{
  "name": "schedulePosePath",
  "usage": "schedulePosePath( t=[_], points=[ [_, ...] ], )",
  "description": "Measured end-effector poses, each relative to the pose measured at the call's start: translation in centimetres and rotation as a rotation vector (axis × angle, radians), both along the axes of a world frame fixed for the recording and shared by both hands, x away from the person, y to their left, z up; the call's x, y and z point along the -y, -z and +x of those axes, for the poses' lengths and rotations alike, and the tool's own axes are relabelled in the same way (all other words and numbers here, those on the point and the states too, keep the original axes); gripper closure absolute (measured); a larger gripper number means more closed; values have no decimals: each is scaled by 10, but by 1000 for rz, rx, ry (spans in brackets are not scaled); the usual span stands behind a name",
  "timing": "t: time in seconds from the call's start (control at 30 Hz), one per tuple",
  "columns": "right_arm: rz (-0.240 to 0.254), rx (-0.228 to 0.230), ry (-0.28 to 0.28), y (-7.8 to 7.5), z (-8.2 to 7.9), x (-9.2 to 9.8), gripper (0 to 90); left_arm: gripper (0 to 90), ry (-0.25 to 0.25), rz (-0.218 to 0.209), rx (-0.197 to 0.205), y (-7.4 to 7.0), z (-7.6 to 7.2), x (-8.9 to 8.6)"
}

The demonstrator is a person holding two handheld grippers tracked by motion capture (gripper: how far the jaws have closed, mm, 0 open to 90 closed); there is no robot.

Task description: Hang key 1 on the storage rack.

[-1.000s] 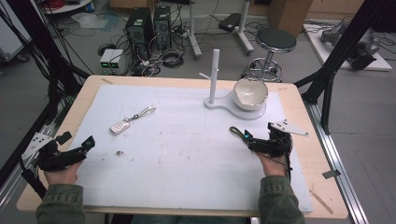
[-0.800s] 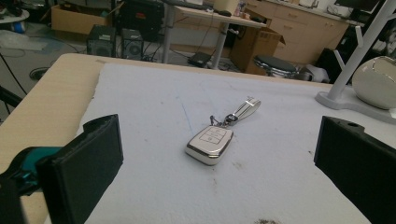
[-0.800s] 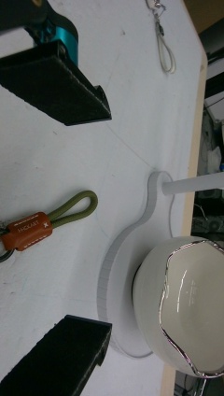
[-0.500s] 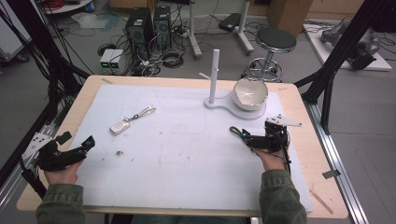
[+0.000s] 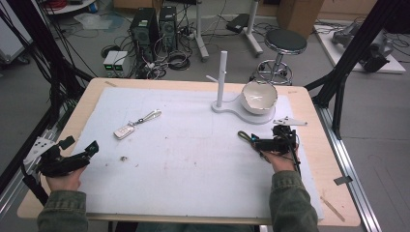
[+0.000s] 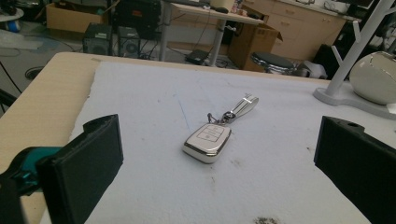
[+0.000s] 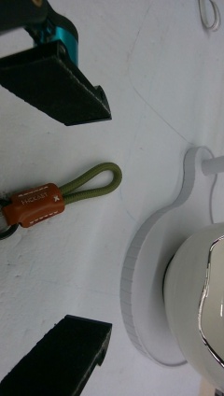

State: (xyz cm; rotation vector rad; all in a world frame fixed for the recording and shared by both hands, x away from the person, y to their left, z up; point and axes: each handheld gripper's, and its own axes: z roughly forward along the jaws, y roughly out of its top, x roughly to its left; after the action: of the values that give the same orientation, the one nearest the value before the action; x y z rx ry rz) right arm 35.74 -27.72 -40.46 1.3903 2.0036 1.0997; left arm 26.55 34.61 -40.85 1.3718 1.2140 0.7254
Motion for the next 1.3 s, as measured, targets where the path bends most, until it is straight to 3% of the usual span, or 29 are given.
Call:
schedulePosePath(
  t=[0.47, 0.7, 0.83, 1.07, 1.3],
  points=[
    [9, -100, -18, 14, 15, 9, 5, 17, 4, 1, -5, 1, 1, 0],
    [-64, -148, -61, 16, 22, 4, 8, 17, 6, -3, -7, 1, 1, 0],
    [-82, -167, -79, 15, 25, 3, 58, 17, 7, -4, -7, 1, 1, 0],
    [-91, -216, -142, 17, 28, 4, 249, 17, 9, -3, -9, 1, 2, 0],
    [-94, -237, -154, 18, 29, 4, 378, 17, 12, -4, -8, 1, 2, 0]
  ],
)
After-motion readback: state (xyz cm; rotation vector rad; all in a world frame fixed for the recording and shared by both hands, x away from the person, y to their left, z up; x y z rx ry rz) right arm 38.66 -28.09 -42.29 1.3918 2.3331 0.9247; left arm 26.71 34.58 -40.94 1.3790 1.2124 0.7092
